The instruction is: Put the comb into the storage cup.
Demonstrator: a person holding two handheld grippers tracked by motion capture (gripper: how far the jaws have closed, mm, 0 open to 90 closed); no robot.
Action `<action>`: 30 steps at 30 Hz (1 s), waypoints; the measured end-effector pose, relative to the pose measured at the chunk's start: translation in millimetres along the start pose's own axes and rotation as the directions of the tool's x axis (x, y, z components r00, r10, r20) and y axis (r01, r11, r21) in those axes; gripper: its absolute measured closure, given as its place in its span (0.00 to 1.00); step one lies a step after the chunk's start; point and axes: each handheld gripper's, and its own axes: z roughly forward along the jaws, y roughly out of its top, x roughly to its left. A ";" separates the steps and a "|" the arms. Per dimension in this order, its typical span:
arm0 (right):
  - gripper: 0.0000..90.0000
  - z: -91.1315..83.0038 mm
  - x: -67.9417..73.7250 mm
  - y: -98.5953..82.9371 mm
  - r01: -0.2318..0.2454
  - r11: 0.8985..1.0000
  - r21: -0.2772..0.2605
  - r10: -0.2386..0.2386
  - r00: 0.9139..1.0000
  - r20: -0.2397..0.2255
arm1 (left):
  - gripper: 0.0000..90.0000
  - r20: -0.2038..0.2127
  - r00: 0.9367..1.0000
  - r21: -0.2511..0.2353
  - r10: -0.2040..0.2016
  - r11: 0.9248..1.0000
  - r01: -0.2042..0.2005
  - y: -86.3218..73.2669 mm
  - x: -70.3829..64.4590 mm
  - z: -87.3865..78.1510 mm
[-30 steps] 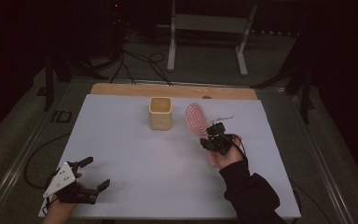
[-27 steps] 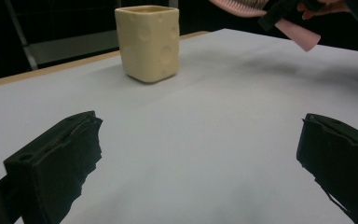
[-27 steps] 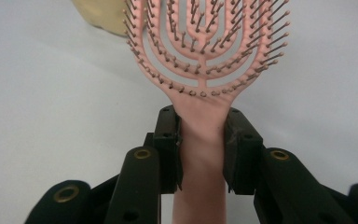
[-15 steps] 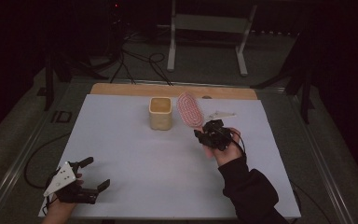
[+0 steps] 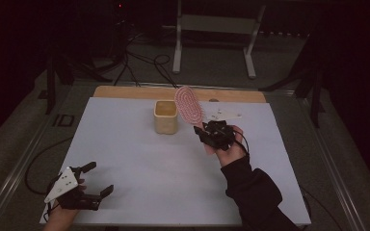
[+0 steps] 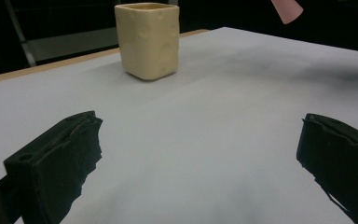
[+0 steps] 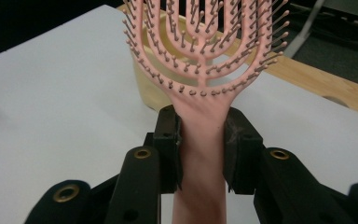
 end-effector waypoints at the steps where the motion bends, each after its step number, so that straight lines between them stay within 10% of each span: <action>1: 0.78 0.9 0.5 1.1 0.006 1.000 -0.008 -0.006 1.000 -0.003 | 0.00 -0.001 1.000 0.001 0.000 1.000 0.000 -0.1 0.0 -0.1; 30: 0.78 17.4 6.4 69.9 0.045 0.984 -0.174 -0.056 0.996 -0.063 | 0.00 -0.001 1.000 -0.004 -0.007 1.000 0.007 -0.4 0.4 -0.7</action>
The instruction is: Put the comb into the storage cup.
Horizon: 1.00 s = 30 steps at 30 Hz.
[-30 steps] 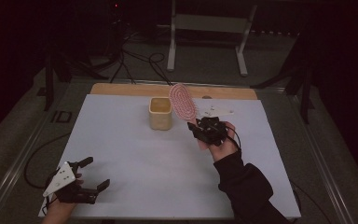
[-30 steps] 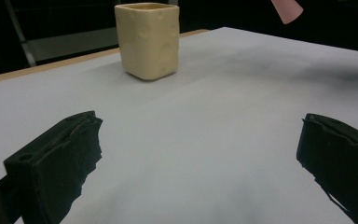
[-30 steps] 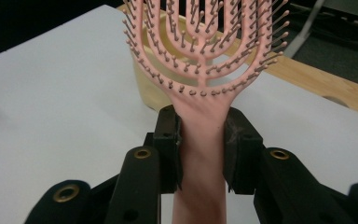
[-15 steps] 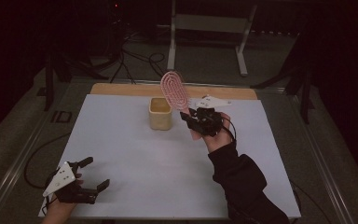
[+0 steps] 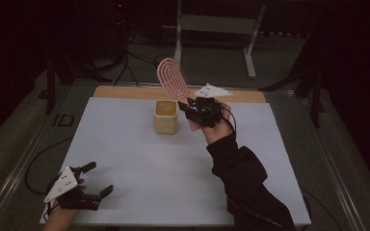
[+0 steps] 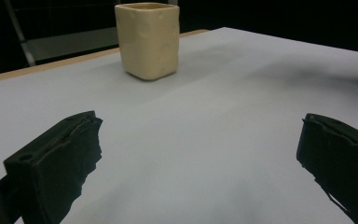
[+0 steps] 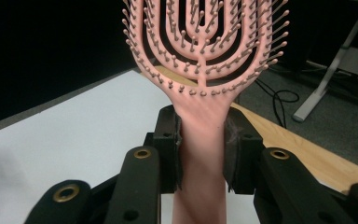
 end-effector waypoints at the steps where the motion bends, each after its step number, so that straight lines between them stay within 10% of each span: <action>1: 0.78 3.4 -0.1 3.5 0.005 1.000 0.001 -0.005 1.000 0.003 | 0.00 -0.001 1.000 -0.001 0.004 1.000 -0.004 0.1 0.2 -0.2; 30: 0.78 62.1 -14.8 37.9 -0.042 0.995 -0.093 0.041 0.999 -0.012 | 0.00 0.004 1.000 -0.004 -0.002 1.000 0.002 -0.3 0.9 -1.3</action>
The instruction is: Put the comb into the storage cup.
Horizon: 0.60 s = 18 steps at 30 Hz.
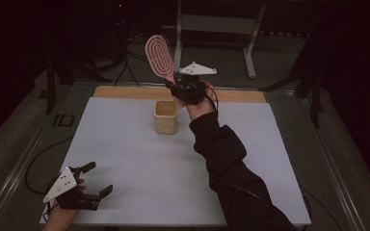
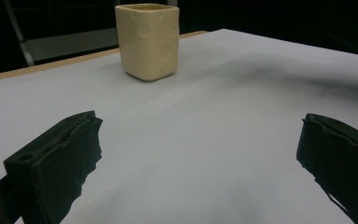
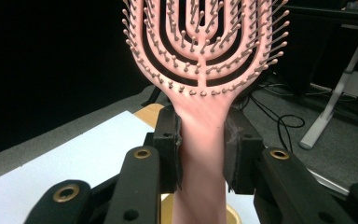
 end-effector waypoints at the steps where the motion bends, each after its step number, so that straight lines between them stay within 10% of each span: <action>1: 0.78 2.3 -0.9 -0.5 -0.006 1.000 -0.003 0.006 1.000 0.000 | 0.00 0.001 1.000 -0.003 -0.003 1.000 0.003 0.1 0.1 -0.1; 18: 0.78 36.5 -0.3 0.5 0.032 0.998 -0.062 -0.033 0.999 -0.022 | 0.00 0.002 1.000 -0.006 -0.009 1.000 0.009 -0.5 0.6 -1.0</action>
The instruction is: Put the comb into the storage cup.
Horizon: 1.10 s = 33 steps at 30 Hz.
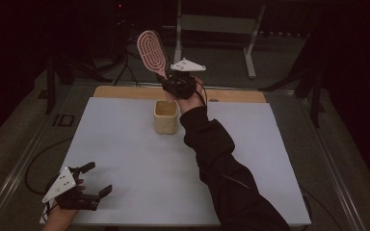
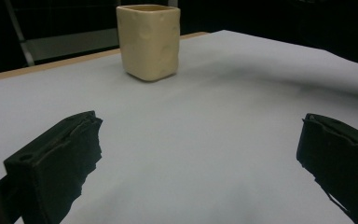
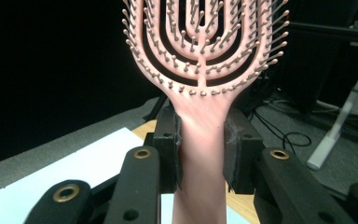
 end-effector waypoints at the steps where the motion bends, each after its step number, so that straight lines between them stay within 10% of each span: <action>1: 0.78 0.6 -0.5 -1.6 -0.001 1.000 -0.018 0.001 1.000 -0.007 | 0.00 0.001 1.000 -0.001 -0.001 1.000 0.001 -0.1 0.1 0.0; 33: 0.78 28.3 -9.5 -78.2 -0.064 0.998 -0.024 0.063 0.997 -0.054 | 0.00 0.003 1.000 0.000 -0.007 1.000 0.007 -0.8 0.7 -0.7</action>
